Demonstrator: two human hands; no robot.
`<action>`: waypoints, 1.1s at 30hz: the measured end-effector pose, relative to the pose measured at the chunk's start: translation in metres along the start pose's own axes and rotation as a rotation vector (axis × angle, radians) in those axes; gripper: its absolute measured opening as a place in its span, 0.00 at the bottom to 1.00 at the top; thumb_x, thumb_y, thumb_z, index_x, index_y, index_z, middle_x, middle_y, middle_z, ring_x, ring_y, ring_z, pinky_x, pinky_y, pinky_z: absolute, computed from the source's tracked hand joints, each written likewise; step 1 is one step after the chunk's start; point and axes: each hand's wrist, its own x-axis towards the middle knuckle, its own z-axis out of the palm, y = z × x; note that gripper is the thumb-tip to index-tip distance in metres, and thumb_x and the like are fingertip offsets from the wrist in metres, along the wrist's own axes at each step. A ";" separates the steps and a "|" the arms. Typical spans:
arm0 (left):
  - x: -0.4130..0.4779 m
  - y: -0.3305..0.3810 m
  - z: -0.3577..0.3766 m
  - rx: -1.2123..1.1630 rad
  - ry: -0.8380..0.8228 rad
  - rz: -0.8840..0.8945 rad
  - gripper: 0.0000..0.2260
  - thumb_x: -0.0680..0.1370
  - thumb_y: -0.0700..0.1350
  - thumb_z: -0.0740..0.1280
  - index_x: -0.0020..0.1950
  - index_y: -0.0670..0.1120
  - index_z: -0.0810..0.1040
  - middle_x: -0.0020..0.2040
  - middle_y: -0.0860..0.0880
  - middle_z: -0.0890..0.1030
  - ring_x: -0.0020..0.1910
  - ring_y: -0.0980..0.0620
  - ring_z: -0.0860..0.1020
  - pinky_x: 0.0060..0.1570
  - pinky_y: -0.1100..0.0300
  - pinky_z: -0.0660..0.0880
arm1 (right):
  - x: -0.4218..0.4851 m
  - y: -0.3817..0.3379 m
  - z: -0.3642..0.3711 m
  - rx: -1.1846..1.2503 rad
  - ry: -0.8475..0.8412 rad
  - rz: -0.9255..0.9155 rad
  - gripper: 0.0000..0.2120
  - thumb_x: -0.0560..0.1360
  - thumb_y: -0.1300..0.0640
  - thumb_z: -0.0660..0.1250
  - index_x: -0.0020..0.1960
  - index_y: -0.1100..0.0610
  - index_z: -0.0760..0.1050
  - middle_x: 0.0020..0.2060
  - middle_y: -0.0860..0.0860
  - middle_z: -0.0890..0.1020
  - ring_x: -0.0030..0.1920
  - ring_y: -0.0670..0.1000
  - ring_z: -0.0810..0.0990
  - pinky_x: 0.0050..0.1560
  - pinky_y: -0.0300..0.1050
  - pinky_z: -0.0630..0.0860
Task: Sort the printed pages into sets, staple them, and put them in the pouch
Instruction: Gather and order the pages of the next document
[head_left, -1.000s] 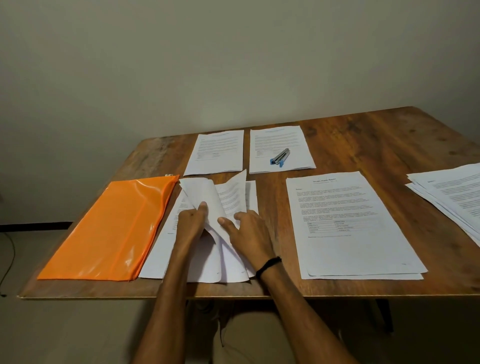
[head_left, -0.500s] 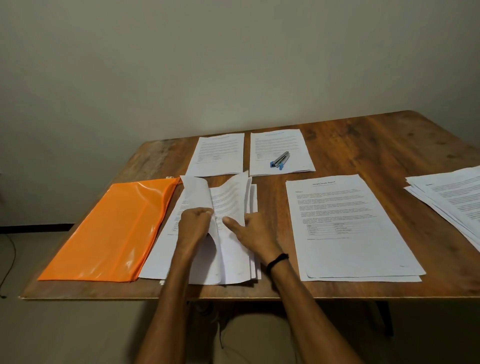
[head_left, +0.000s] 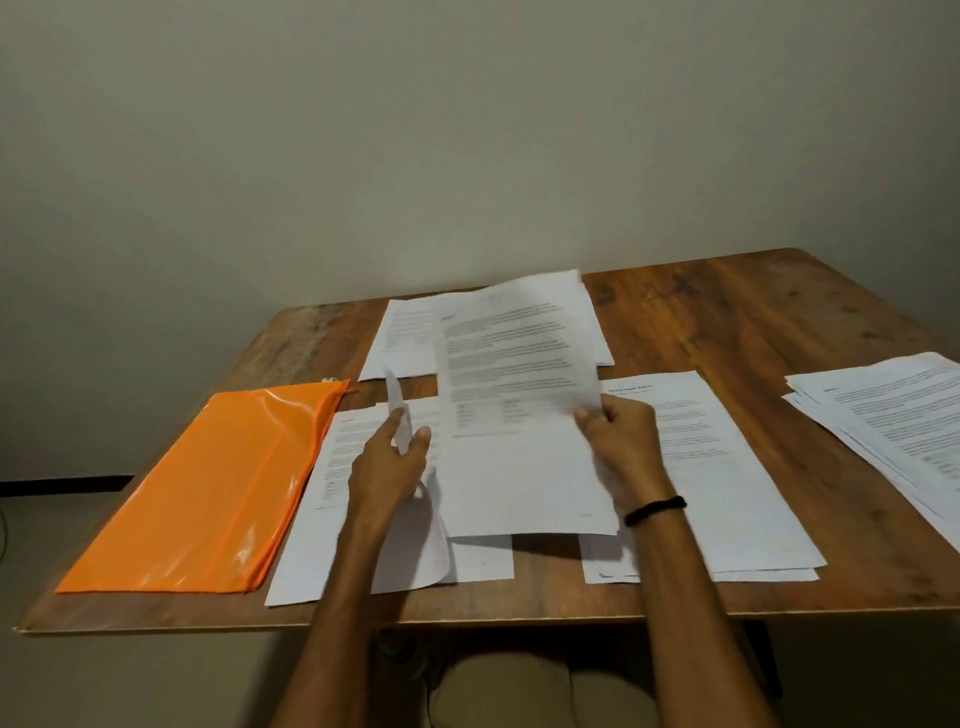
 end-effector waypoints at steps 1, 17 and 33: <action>0.001 0.000 0.000 -0.038 0.010 0.009 0.27 0.81 0.62 0.60 0.79 0.57 0.61 0.77 0.45 0.68 0.73 0.41 0.70 0.70 0.42 0.67 | 0.002 -0.004 -0.011 0.061 0.019 0.002 0.09 0.77 0.62 0.70 0.57 0.61 0.83 0.50 0.52 0.86 0.51 0.54 0.85 0.55 0.54 0.82; -0.019 0.059 -0.008 -0.733 -0.146 0.151 0.06 0.81 0.47 0.67 0.54 0.46 0.79 0.48 0.44 0.84 0.43 0.43 0.82 0.46 0.52 0.79 | -0.001 -0.002 -0.041 0.399 -0.242 0.168 0.12 0.78 0.63 0.68 0.61 0.62 0.80 0.54 0.55 0.86 0.54 0.57 0.85 0.58 0.55 0.80; -0.013 0.040 -0.003 -0.767 -0.024 0.247 0.15 0.82 0.40 0.64 0.69 0.47 0.76 0.59 0.48 0.84 0.56 0.42 0.83 0.53 0.44 0.81 | 0.004 0.003 -0.064 0.609 -0.092 0.306 0.08 0.80 0.62 0.67 0.57 0.63 0.80 0.52 0.61 0.85 0.52 0.59 0.85 0.56 0.57 0.82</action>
